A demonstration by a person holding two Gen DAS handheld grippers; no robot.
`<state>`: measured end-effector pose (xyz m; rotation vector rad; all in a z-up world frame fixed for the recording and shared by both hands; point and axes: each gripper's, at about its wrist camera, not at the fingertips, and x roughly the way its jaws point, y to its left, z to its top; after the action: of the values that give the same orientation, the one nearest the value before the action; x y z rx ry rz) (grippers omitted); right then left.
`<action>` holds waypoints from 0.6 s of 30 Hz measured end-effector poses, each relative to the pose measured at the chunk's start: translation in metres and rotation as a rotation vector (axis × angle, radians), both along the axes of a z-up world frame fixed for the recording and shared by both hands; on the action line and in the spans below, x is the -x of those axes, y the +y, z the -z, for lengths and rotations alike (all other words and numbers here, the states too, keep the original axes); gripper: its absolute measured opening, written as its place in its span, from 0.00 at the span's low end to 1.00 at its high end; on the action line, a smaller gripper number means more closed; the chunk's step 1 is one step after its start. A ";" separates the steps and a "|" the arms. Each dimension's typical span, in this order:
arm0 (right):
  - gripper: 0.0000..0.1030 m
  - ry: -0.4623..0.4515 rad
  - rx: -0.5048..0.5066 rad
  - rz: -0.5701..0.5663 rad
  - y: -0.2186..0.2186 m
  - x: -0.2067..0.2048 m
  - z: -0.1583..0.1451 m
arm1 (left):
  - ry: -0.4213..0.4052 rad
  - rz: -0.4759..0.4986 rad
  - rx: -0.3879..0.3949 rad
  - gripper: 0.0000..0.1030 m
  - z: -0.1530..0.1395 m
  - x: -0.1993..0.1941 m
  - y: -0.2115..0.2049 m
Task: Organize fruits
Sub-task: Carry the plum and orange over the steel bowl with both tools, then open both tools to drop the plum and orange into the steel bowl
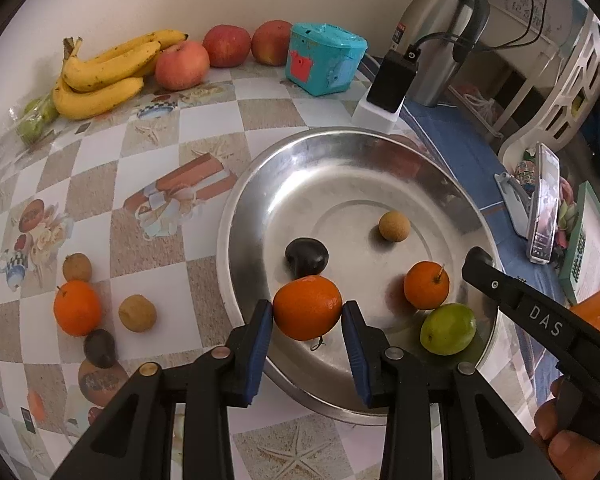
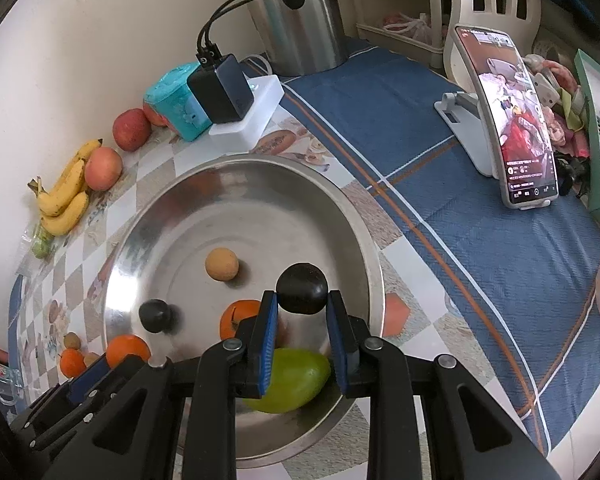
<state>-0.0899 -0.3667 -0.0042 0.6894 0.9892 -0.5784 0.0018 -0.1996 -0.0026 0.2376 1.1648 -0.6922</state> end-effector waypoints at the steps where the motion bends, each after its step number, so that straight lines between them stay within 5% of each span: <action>1: 0.25 0.001 0.000 0.002 0.000 0.000 0.000 | 0.001 0.001 -0.001 0.37 0.000 0.000 0.000; 11: 0.25 0.024 0.015 0.006 0.001 0.000 0.002 | 0.001 0.007 -0.012 0.39 0.002 0.001 -0.001; 18: 0.37 0.007 0.035 -0.001 0.004 0.000 -0.005 | 0.005 0.009 -0.001 0.39 -0.003 0.001 -0.001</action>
<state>-0.0903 -0.3629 0.0005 0.6565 0.9840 -0.5965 0.0004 -0.2007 0.0008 0.2423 1.1693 -0.7004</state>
